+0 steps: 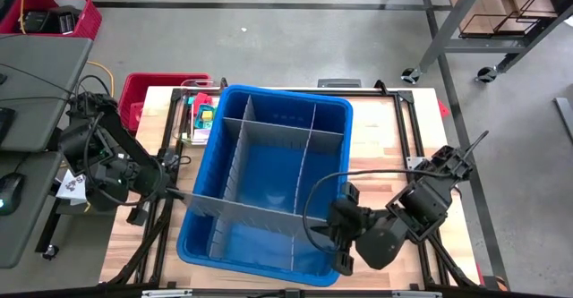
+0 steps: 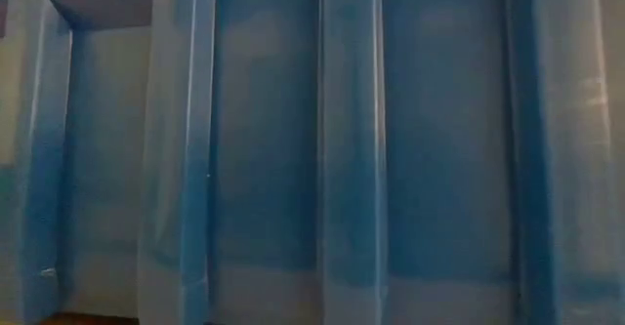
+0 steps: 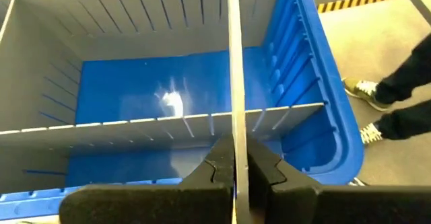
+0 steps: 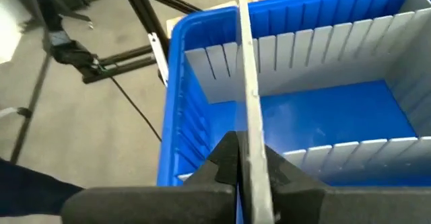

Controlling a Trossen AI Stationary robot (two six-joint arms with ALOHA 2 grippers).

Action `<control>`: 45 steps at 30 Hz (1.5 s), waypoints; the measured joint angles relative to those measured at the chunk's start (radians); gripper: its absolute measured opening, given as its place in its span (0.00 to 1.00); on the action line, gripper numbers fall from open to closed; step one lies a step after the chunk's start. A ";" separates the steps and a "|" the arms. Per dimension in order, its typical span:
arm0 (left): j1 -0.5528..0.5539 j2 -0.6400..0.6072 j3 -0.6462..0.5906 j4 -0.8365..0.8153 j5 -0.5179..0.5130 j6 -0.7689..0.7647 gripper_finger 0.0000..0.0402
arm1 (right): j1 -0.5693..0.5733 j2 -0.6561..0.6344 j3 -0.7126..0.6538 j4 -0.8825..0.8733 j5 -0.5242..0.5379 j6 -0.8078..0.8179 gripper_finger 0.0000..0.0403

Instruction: Sort blocks

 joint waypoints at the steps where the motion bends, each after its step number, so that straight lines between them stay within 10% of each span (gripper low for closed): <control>1: 0.000 0.000 0.000 -0.001 -0.003 0.000 0.00 | 0.001 0.001 0.000 -0.015 0.001 0.009 0.00; 45: -0.001 0.014 -0.044 0.022 0.073 -0.013 0.00 | 0.025 0.045 0.003 0.079 0.020 0.015 0.00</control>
